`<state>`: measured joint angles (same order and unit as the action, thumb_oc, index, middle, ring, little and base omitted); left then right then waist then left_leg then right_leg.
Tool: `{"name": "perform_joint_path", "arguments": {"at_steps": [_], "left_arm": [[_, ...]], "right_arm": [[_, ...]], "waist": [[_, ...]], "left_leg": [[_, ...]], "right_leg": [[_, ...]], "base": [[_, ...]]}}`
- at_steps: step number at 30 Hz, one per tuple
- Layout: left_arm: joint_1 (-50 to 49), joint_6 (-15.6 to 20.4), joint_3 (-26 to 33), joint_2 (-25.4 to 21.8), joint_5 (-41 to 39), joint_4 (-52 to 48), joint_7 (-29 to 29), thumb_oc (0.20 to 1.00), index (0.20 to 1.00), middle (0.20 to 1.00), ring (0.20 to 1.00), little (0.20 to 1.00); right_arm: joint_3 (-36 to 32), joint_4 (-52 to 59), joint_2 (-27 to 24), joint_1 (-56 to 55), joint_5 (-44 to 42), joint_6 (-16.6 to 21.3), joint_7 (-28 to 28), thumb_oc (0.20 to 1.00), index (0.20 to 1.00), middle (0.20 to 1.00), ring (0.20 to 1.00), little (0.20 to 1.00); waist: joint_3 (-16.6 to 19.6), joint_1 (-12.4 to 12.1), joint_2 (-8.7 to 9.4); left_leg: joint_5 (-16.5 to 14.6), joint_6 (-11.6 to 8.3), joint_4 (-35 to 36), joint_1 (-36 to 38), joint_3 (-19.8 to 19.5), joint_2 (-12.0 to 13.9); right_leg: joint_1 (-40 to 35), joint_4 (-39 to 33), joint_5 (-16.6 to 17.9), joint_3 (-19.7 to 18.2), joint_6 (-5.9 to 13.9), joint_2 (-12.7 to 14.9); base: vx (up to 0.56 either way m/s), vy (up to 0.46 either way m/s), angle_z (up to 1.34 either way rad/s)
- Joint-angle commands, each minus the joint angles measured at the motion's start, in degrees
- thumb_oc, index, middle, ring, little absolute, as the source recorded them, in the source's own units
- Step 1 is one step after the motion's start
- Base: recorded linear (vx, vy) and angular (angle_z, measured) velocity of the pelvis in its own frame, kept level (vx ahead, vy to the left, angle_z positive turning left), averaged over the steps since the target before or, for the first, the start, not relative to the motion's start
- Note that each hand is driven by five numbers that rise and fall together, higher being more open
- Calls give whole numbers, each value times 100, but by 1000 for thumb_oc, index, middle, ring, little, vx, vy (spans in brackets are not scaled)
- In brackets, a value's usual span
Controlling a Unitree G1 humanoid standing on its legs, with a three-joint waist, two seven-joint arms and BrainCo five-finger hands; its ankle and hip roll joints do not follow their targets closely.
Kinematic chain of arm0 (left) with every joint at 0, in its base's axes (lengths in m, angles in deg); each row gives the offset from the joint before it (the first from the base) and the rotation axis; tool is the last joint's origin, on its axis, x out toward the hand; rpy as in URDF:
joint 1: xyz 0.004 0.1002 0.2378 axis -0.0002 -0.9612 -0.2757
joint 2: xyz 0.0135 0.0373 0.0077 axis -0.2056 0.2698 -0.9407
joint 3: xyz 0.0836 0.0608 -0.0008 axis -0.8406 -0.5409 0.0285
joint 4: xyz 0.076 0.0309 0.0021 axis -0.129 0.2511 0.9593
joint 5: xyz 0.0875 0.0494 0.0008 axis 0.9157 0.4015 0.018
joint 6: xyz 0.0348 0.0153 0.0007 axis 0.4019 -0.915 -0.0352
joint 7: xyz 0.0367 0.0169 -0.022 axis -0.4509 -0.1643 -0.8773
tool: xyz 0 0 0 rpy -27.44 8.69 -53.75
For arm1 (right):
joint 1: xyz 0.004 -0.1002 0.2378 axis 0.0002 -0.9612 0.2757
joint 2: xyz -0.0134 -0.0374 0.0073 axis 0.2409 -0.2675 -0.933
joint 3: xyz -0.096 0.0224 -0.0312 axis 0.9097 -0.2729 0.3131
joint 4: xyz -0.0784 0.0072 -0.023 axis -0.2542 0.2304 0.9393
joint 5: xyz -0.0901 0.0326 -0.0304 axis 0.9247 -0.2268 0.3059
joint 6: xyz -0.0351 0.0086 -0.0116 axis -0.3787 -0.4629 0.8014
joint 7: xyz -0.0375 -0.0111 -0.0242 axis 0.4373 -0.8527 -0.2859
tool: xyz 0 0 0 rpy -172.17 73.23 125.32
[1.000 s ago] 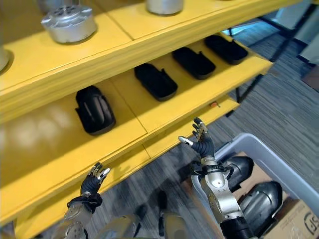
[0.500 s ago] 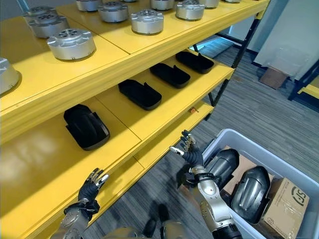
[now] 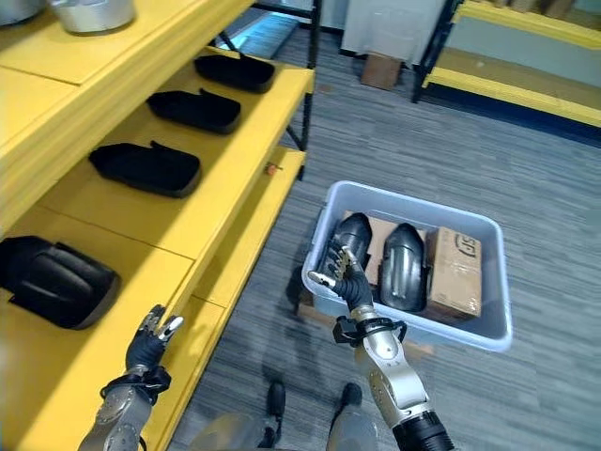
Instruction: Move parts from the plastic box to the shelf.
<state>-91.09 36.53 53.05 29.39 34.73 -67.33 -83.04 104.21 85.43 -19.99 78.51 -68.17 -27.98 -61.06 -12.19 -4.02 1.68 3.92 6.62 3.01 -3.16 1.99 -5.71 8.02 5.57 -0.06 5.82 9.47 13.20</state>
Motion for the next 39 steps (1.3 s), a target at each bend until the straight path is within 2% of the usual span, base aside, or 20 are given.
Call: {"name": "perform_joint_path", "arguments": {"at_steps": [1, 7, 8, 17, 20, 22, 23, 24, 25, 27, 28, 29, 31, 32, 33, 36, 39], "left_arm": [[-148, 48, -89, 105, -31, -296, 16, 1000, 1000, 1000, 1000, 1000], [-183, -28, -198, 68, 64, -283, 84, 1000, 1000, 1000, 1000, 1000], [-218, -40, -193, 61, 84, -294, 97, 1000, 1000, 1000, 1000, 1000], [-251, -75, -212, 84, 122, -258, 117, 1000, 1000, 1000, 1000, 1000], [-284, -72, -179, 123, 127, -263, 148, 1000, 1000, 1000, 1000, 1000], [-306, -75, -176, 158, 102, -290, 146, 1000, 1000, 1000, 1000, 1000], [-291, -74, -190, 153, 94, -297, 138, 1000, 1000, 1000, 1000, 1000], [-245, -55, -223, 142, 95, -304, 105, 1000, 1000, 1000, 1000, 1000], [-194, -41, -242, 152, 92, -307, 86, 1000, 1000, 1000, 1000, 1000], [-173, -54, -258, 193, 83, -294, 68, 1000, 1000, 1000, 1000, 1000], [-151, -52, -282, 169, 88, -309, 89, 1000, 1000, 1000, 1000, 1000], [-104, -26, -308, 119, 197, -299, 84, 1000, 1000, 1000, 1000, 1000], [-32, -8, -404, 62, 390, -264, 92, 1000, 1000, 1000, 1000, 1000], [-21, 6, -404, 74, 406, -248, 151, 1000, 1000, 1000, 1000, 1000], [50, 45, -513, 97, 435, -179, 169, 1000, 1000, 1000, 1000, 1000], [27, 80, -448, -8, 571, -260, 221, 1000, 1000, 1000, 1000, 1000], [0, 119, -304, -86, 505, -273, 138, 1000, 1000, 1000, 1000, 1000]], "right_arm": [[-151, 207, 25, 213, 126, 184, 60, 1000, 1000, 1000, 1000, 1000], [-448, 430, -148, -100, 158, 210, 87, 1000, 1000, 1000, 1000, 1000], [-518, 456, -196, -217, 143, 210, 137, 1000, 1000, 1000, 1000, 1000], [-666, 539, -315, -417, 85, 272, 173, 1000, 1000, 1000, 1000, 1000], [-712, 579, -346, -579, 51, 295, 217, 1000, 1000, 1000, 1000, 1000], [-664, 624, -363, -594, -20, 314, 221, 1000, 1000, 1000, 1000, 1000], [-657, 655, -385, -575, -53, 324, 216, 1000, 1000, 1000, 1000, 1000], [-642, 715, -433, -530, -99, 352, 203, 1000, 1000, 1000, 1000, 1000], [-629, 740, -458, -485, -97, 372, 189, 1000, 1000, 1000, 1000, 1000], [-604, 747, -447, -440, -90, 361, 174, 1000, 1000, 1000, 1000, 1000], [-646, 687, -451, -346, -62, 374, 90, 1000, 1000, 1000, 1000, 1000], [-660, 663, -450, -315, -10, 413, 52, 1000, 1000, 1000, 1000, 1000], [-687, 592, -474, -331, 60, 427, 22, 1000, 1000, 1000, 1000, 1000], [-721, 590, -433, -389, 34, 378, 63, 1000, 1000, 1000, 1000, 1000], [-748, 547, -391, -485, 100, 356, 94, 1000, 1000, 1000, 1000, 1000], [-820, 610, -277, -692, 95, 291, 210, 1000, 1000, 1000, 1000, 1000], [-778, 531, -203, -696, 122, 241, 231, 1000, 1000, 1000, 1000, 1000]], "waist": [[271, -42, 125], [311, 169, 153], [355, 236, 138], [434, 354, 78], [340, 379, 117], [119, 293, 181], [-14, 230, 250], [-237, 124, 255], [-339, 83, 282], [-342, 84, 327], [-270, 112, 329], [-236, 106, 245], [-176, 69, 95], [-127, 111, 63], [-15, 154, -15], [68, 236, -74], [97, 245, -52]], "left_leg": [[-974, -144, -143, 282, -533, -40], [-1106, -314, -184, 424, -590, 271], [-1135, -416, -149, 522, -552, 455], [-1084, -682, -306, 633, -494, 857], [-783, -846, -1135, 408, -433, 1057], [-448, -826, -2392, -102, -473, 1084], [-182, -790, -2964, -442, -593, 1012], [-91, -749, -3685, -821, -910, 820], [-165, -693, -4045, -1131, -1121, 583], [-243, -638, -3906, -1343, -1219, 518], [-402, -707, -2154, -1124, -1190, 998], [-48, -811, -1152, -1110, -1313, 1206], [297, -950, -317, -1018, -1569, 1227], [54, -983, -425, -808, -1523, 1242], [-49, -990, -577, -735, -1484, 1125], [-307, -877, -619, -581, -1174, 951], [-470, -786, -688, -539, -873, 866]], "right_leg": [[45, -805, 610, 107, -84, -407], [-137, -770, 419, 123, -210, -590], [-235, -785, 276, 111, -283, -706], [-428, -832, 4, 2, -468, -999], [-519, -798, -146, -72, -632, -1216], [-660, -748, -216, -86, -773, -1296], [-675, -705, -239, -91, -836, -1275], [-679, -596, -269, -132, -905, -1297], [-645, -536, -285, -168, -921, -1274], [-579, -480, -327, -190, -893, -1231], [-641, -456, -417, -308, -757, -1157], [-655, -481, -449, -382, -731, -1197], [-770, -562, -500, -513, -692, -1210], [-862, -553, -561, -621, -661, -1160], [-935, -610, -491, -675, -596, -1011], [-977, -652, -402, -759, -421, -700], [-849, -697, -294, -974, -300, -521]], "base": [[233, -176, -12], [198, -165, 9], [217, -181, -15], [134, -142, -4], [77, -179, -7], [-11, -208, -9], [-88, -201, -11], [-117, -132, -18], [-97, -58, -29], [59, 47, -42], [224, 189, -35], [261, 245, -34], [153, 228, -20], [236, 397, -36], [232, 419, -72], [160, 394, -78], [26, 240, -69]]}}
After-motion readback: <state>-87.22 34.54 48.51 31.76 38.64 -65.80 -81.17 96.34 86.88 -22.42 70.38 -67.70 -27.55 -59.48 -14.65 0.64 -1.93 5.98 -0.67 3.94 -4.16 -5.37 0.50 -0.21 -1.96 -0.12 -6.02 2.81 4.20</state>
